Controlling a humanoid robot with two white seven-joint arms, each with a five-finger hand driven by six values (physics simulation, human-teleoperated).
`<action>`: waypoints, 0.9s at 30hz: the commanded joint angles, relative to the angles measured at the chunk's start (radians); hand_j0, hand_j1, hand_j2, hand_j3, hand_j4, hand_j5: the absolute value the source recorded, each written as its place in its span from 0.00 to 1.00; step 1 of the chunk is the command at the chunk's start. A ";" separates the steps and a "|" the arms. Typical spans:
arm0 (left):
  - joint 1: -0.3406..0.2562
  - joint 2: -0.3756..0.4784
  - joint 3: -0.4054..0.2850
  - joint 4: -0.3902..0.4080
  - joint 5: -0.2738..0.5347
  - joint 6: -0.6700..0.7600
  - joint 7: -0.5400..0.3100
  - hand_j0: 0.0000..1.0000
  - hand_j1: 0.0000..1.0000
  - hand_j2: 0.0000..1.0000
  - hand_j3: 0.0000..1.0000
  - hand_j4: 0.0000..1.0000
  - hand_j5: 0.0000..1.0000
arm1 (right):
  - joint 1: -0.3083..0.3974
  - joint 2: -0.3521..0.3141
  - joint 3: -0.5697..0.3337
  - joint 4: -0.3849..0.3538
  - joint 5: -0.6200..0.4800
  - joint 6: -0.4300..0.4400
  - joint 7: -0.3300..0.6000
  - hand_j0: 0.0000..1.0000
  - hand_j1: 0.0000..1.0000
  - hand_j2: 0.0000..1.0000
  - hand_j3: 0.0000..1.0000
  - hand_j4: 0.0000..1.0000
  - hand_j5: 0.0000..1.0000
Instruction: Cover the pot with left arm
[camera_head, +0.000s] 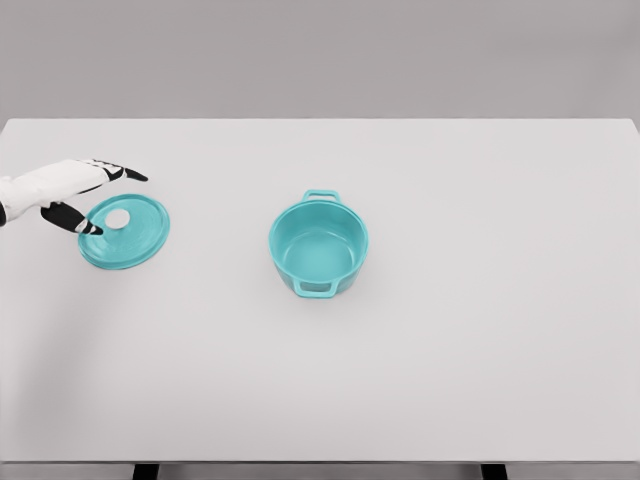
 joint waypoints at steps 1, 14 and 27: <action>0.000 0.001 0.001 0.000 0.007 0.003 0.000 0.88 0.88 0.88 0.88 0.88 0.88 | 0.000 0.000 0.000 0.001 0.000 0.000 0.000 1.00 1.00 1.00 1.00 1.00 1.00; 0.009 0.004 0.001 -0.008 0.005 0.003 0.000 0.79 0.79 0.79 0.79 0.79 0.79 | 0.000 0.000 0.000 -0.001 0.000 0.000 0.000 1.00 1.00 1.00 1.00 1.00 1.00; 0.031 0.018 0.001 -0.010 0.003 0.003 0.000 0.79 0.79 0.79 0.79 0.79 0.79 | 0.000 0.000 0.000 -0.001 0.000 0.000 0.000 1.00 1.00 1.00 1.00 1.00 1.00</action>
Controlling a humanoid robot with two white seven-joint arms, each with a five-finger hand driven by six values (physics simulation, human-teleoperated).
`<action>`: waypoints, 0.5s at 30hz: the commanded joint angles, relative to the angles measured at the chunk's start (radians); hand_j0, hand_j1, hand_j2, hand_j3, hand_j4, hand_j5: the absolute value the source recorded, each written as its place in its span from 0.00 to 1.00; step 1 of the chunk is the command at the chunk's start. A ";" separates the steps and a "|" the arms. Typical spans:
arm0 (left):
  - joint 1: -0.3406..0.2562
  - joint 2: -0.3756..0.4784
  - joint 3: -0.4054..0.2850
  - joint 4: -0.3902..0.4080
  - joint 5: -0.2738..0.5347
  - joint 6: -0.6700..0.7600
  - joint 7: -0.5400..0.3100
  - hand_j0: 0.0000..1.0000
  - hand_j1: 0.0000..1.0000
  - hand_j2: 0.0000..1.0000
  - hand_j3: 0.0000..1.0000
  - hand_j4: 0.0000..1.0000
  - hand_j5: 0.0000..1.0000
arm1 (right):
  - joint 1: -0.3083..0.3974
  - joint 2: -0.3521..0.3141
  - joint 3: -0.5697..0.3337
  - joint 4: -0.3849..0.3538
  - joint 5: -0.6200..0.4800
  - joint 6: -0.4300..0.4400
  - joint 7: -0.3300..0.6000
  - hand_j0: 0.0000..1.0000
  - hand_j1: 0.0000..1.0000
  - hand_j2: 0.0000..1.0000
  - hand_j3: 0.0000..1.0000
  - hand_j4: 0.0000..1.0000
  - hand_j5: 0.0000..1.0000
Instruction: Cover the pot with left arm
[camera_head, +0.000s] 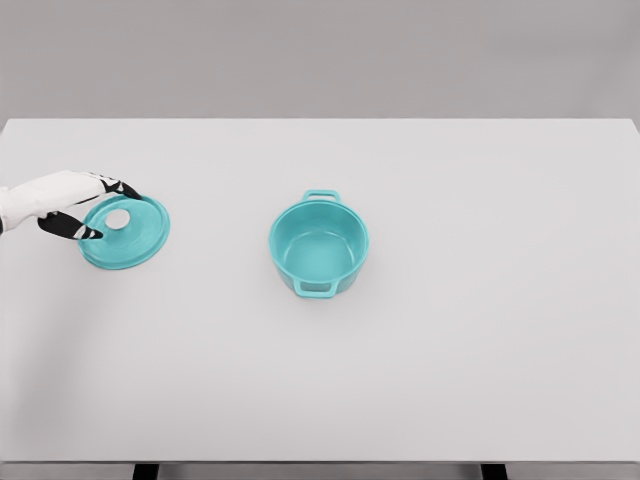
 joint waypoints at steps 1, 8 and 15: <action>0.000 0.002 0.001 -0.001 0.006 0.003 0.000 0.79 0.79 0.79 0.79 0.79 0.79 | -0.002 0.000 0.000 0.001 0.000 0.000 0.000 1.00 1.00 1.00 1.00 1.00 1.00; 0.009 0.002 0.001 -0.007 0.009 0.003 0.000 0.76 0.76 0.76 0.76 0.76 0.76 | 0.000 0.000 0.000 0.001 0.000 0.000 0.000 1.00 1.00 1.00 1.00 1.00 1.00; 0.009 0.002 0.001 -0.009 0.011 0.003 0.000 0.78 0.78 0.78 0.78 0.78 0.78 | -0.002 0.000 0.000 0.001 0.000 0.000 0.000 1.00 1.00 1.00 1.00 1.00 1.00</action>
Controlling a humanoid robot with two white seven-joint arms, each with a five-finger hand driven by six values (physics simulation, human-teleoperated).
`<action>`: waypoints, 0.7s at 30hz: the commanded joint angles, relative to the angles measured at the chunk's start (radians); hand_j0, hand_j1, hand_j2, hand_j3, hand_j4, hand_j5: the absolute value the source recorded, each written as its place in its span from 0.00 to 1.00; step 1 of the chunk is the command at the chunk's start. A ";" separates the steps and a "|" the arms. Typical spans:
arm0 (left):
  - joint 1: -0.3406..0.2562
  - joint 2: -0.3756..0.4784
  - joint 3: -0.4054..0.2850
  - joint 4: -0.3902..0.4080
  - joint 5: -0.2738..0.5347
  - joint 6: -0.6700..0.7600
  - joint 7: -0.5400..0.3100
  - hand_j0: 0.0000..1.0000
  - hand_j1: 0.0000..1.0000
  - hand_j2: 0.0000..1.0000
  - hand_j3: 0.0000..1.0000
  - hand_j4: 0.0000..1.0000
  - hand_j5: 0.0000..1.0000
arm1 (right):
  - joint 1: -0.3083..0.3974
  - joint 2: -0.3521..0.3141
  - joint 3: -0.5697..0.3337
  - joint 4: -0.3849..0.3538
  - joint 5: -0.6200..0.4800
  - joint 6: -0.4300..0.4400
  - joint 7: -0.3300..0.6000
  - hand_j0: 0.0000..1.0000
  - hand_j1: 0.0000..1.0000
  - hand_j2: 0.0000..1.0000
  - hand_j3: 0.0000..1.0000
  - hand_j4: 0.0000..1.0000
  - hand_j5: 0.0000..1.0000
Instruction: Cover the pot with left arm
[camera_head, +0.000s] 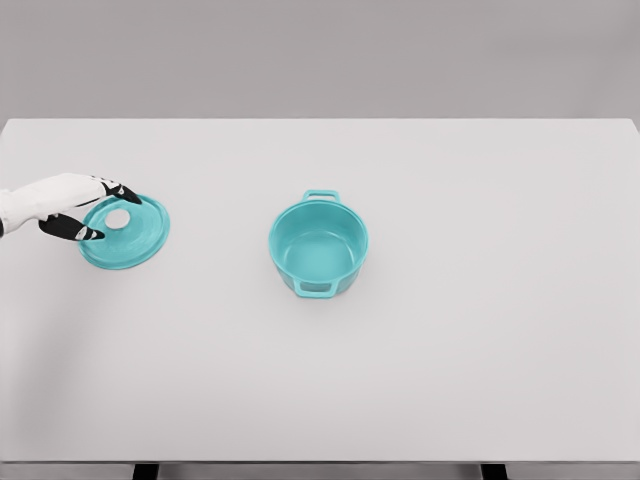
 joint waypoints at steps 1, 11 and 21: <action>0.000 0.001 0.001 -0.002 0.007 0.003 0.000 0.78 0.78 0.78 0.78 0.78 0.78 | 0.000 0.000 0.000 0.001 0.000 0.000 0.000 1.00 1.00 1.00 1.00 1.00 1.00; 0.014 0.001 0.002 -0.048 0.005 0.003 0.000 0.78 0.78 0.78 0.78 0.78 0.78 | 0.000 0.000 0.000 0.001 0.000 0.000 0.000 1.00 1.00 1.00 1.00 1.00 1.00; 0.017 0.001 0.004 -0.039 0.003 0.003 0.000 0.76 0.76 0.76 0.76 0.76 0.76 | 0.000 0.000 0.000 0.001 0.000 0.000 0.000 1.00 1.00 1.00 1.00 1.00 1.00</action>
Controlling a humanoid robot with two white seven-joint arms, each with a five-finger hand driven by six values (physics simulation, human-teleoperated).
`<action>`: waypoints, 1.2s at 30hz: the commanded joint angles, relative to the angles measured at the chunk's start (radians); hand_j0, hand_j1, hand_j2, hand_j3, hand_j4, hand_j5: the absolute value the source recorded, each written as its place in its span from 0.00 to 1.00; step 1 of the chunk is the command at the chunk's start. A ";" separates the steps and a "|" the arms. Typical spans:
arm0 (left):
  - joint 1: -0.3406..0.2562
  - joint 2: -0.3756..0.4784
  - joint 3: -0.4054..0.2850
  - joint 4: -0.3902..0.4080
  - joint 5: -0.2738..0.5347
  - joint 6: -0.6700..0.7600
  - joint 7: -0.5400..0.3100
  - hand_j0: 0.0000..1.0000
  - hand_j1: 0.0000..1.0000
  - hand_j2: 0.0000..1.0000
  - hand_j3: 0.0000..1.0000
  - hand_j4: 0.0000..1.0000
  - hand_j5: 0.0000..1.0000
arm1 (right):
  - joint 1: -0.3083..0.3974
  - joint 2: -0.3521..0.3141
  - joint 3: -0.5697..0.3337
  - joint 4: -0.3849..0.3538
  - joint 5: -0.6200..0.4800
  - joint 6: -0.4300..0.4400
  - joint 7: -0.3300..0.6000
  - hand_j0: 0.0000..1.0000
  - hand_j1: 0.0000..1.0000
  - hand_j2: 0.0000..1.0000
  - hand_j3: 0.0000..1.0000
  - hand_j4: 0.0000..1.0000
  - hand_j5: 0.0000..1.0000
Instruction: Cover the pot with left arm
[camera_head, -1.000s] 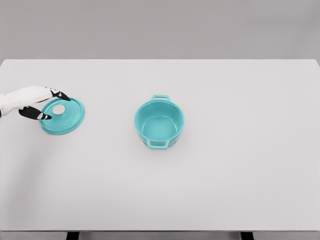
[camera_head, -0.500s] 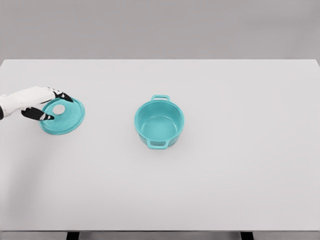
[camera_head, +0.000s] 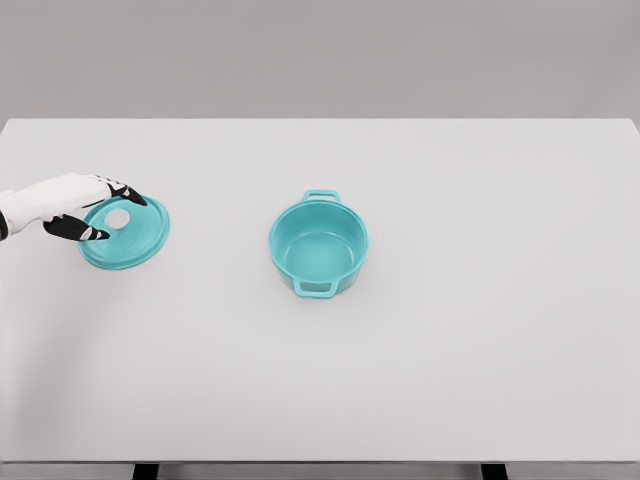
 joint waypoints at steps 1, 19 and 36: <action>0.000 0.001 0.001 0.001 0.006 0.003 0.000 0.76 0.76 0.76 0.76 0.76 0.76 | 0.000 0.000 0.000 -0.001 0.000 0.000 0.000 1.00 1.00 1.00 1.00 1.00 1.00; 0.003 0.001 0.001 0.003 0.005 0.003 0.000 0.72 0.72 0.72 0.72 0.72 0.72 | 0.002 0.000 0.000 0.001 0.000 0.000 0.000 1.00 1.00 1.00 1.00 1.00 1.00; 0.000 -0.004 0.001 0.006 -0.003 0.003 0.000 0.72 0.72 0.72 0.72 0.72 0.72 | 0.002 0.000 0.000 0.001 0.000 0.000 0.000 1.00 1.00 1.00 1.00 1.00 1.00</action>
